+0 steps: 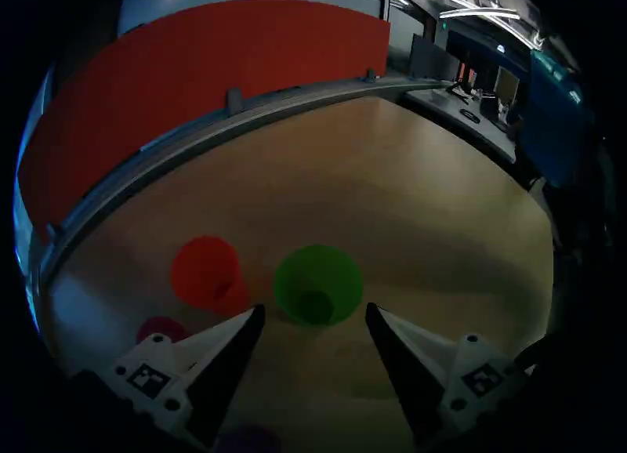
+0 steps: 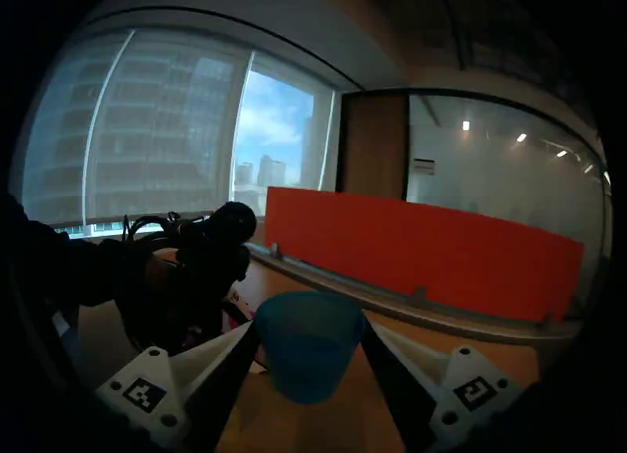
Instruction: Pour water
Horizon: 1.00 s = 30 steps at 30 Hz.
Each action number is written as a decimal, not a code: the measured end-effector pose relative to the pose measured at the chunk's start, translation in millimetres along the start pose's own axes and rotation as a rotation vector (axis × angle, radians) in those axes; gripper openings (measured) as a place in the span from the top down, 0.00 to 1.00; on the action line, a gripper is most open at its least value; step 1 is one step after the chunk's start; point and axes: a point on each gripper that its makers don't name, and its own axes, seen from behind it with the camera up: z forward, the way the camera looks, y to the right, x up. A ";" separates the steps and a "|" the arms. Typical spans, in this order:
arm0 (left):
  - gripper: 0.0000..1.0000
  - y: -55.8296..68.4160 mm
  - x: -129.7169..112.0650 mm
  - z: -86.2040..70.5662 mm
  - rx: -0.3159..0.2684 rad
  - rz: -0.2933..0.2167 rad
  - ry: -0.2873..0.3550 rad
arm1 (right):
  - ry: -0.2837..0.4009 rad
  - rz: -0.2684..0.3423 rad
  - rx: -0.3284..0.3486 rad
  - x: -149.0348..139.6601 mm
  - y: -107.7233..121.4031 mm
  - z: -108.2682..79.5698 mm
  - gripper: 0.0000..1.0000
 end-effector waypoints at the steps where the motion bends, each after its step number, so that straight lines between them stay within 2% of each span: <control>1: 0.04 -0.1 -0.3 1.8 0.004 0.001 -0.005 | 0.000 0.000 -0.001 -0.3 0.4 -0.2 0.08; 17: 0.04 0.7 -4.5 17.5 0.065 -0.008 -0.094 | -0.007 0.001 -0.007 -5.4 4.7 -4.1 0.08; 26: 0.04 1.1 -5.4 28.0 0.076 -0.051 -0.133 | -0.007 0.006 -0.011 -9.0 8.7 -5.2 0.08; 30: 0.04 0.3 -4.2 31.2 0.086 -0.051 -0.136 | -0.007 0.006 -0.011 -8.6 8.7 -5.5 0.08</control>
